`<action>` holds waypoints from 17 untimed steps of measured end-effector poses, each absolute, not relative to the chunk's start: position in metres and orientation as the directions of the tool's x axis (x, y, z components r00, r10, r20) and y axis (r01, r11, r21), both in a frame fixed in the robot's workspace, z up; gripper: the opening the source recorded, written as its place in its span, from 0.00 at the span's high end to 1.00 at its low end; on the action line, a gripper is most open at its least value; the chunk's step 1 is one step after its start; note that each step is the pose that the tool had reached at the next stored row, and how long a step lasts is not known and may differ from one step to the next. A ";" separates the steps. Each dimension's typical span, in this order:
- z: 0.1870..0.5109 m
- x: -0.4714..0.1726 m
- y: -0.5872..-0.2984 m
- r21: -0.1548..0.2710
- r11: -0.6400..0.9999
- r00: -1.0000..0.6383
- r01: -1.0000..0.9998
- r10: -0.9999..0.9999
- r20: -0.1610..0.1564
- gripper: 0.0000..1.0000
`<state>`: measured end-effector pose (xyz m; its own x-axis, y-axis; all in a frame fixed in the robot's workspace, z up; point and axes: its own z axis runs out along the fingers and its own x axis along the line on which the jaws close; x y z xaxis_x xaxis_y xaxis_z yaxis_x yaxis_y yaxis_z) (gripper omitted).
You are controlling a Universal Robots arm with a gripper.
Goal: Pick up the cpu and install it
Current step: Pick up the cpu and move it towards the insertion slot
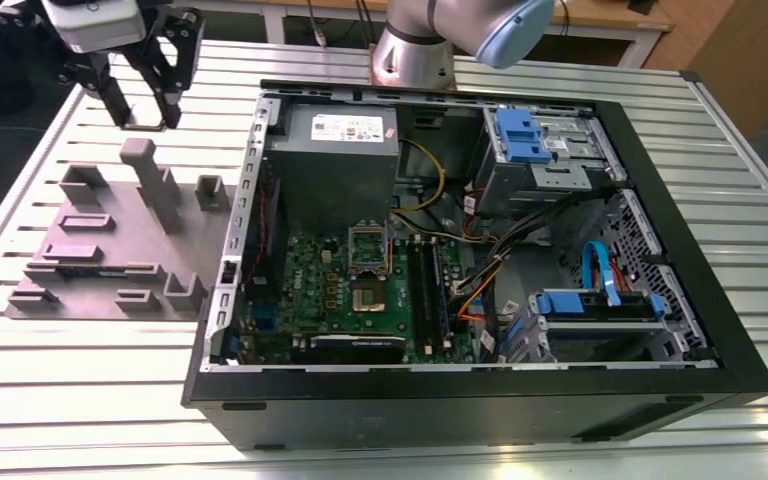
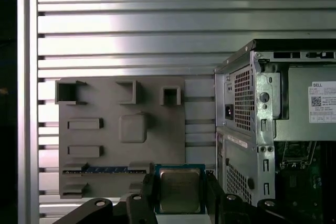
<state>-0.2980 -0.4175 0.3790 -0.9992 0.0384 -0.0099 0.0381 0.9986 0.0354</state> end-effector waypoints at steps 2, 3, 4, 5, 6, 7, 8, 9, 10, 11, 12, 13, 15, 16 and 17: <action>0.379 -0.294 -0.418 0.035 0.999 -0.999 0.039 0.039 -0.010 0.53; 0.378 -0.292 -0.418 0.035 0.999 -0.999 0.039 0.040 -0.009 0.53; 0.378 -0.289 -0.418 0.035 0.999 -0.999 0.039 0.040 -0.009 0.53; 0.378 -0.287 -0.418 0.035 0.999 -0.999 0.039 0.040 -0.009 0.53; 0.378 -0.283 -0.418 0.035 0.999 -0.999 0.039 0.040 -0.008 0.53; 0.378 -0.280 -0.418 0.035 0.999 -0.999 0.039 0.040 -0.008 0.53; 0.378 -0.277 -0.418 0.035 0.999 -0.999 0.039 0.040 -0.008 0.53; 0.378 -0.273 -0.418 0.035 0.999 -0.999 0.039 0.040 -0.007 0.53; 0.378 -0.270 -0.418 0.035 0.999 -0.999 0.039 0.040 -0.006 0.53; 0.378 -0.266 -0.418 0.035 0.999 -0.999 0.039 0.040 -0.006 0.53; 0.378 -0.263 -0.418 0.035 0.999 -0.999 0.039 0.040 -0.006 0.53; 0.378 -0.259 -0.418 0.035 0.999 -0.999 0.039 0.040 -0.005 0.53; 0.378 -0.252 -0.418 0.035 0.999 -0.999 0.040 0.040 -0.003 0.53; 0.378 -0.248 -0.418 0.035 0.999 -0.999 0.040 0.040 -0.002 0.53; 0.378 -0.244 -0.418 0.035 0.999 -0.999 0.040 0.040 0.000 0.53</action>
